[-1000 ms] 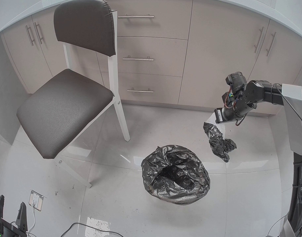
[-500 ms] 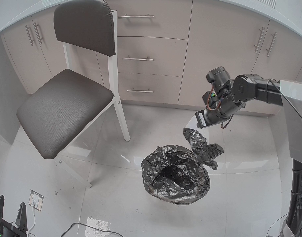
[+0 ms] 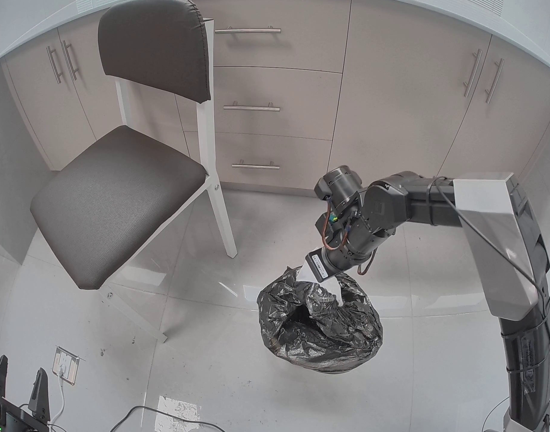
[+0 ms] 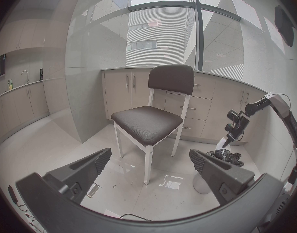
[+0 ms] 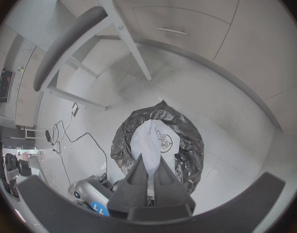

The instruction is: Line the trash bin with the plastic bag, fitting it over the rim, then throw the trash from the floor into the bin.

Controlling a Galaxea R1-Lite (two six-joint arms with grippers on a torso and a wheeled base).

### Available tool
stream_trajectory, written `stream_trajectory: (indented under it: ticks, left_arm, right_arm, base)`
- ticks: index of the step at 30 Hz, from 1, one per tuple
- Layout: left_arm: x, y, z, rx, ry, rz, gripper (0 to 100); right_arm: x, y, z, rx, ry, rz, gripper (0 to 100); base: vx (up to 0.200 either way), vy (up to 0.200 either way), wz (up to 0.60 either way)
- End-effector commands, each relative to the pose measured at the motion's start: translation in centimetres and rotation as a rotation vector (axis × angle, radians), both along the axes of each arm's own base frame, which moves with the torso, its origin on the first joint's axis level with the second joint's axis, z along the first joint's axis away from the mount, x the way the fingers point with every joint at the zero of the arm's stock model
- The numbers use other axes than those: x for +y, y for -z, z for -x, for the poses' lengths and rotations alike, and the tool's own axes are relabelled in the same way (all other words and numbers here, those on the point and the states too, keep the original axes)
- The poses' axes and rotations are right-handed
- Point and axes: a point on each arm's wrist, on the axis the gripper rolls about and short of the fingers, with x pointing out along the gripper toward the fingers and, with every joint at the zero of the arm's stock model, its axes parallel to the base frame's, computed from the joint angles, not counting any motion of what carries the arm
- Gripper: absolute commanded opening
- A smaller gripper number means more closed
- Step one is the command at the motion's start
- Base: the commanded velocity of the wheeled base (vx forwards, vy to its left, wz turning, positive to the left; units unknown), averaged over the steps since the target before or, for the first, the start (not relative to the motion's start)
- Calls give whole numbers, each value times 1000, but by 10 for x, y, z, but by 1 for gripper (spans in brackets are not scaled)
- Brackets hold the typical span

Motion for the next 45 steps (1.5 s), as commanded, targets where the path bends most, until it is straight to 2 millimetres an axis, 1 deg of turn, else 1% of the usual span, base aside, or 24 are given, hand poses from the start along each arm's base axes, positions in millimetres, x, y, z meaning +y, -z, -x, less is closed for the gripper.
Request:
stream_trajectory:
  ticks: [1, 2, 3, 6, 9, 11, 13, 18, 19, 22, 27, 31, 33, 37, 39, 45]
  left_arm:
    - [0, 0, 1, -16, -1, 0, 100]
    - [0, 0, 1, -16, -1, 0, 100]
    - [0, 0, 1, -16, -1, 0, 100]
    - [0, 0, 1, -16, -1, 0, 100]
    - [0, 0, 1, -17, -1, 2, 100]
    - [0, 0, 1, -17, 1, 2, 100]
    - [0, 0, 1, -17, -1, 2, 100]
    - [0, 0, 1, -17, -1, 2, 100]
    - [0, 0, 1, -17, -1, 2, 100]
    - [0, 0, 1, -17, -1, 2, 100]
    - [0, 0, 1, -17, -1, 2, 100]
    - [0, 0, 1, -17, -1, 2, 100]
    - [0, 0, 1, -17, -1, 2, 100]
    - [0, 0, 1, -17, -1, 2, 100]
    - [0, 0, 1, -17, -1, 2, 100]
    - [0, 0, 1, -17, -1, 2, 100]
  right_arm:
    - [11, 35, -1, 58, -14, 46, 0]
    - [11, 38, -1, 64, -14, 49, 0]
    - [12, 50, -2, 85, -13, 62, 0]
    - [13, 71, -3, 124, -12, 89, 0]
    - [14, 85, -3, 150, -14, 105, 0]
    - [14, 89, -4, 156, -14, 109, 0]
    - [14, 99, -4, 167, -5, 139, 0]
    - [13, 105, -4, 173, 3, 158, 0]
    - [13, 105, -4, 173, 3, 158, 100]
    - [14, 103, -4, 168, 3, 155, 100]
    - [13, 107, -4, 177, 8, 158, 100]
    - [13, 125, -3, 215, 45, 170, 100]
    - [12, 136, -2, 242, 53, 185, 100]
    - [6, 159, 7, 343, 54, 274, 100]
    - [5, 155, 9, 355, 58, 287, 100]
    - [6, 128, 5, 295, 56, 246, 100]
  base:
    - [0, 0, 0]
    - [0, 0, 0]
    - [0, 0, 0]
    - [0, 0, 0]
    - [0, 0, 0]
    - [0, 0, 0]
    - [0, 0, 0]
    - [0, 0, 0]
    - [0, 0, 0]
    - [0, 0, 0]
    - [0, 0, 0]
    - [0, 0, 0]
    - [0, 0, 0]
    - [0, 0, 0]
    - [0, 0, 0]
    - [0, 0, 0]
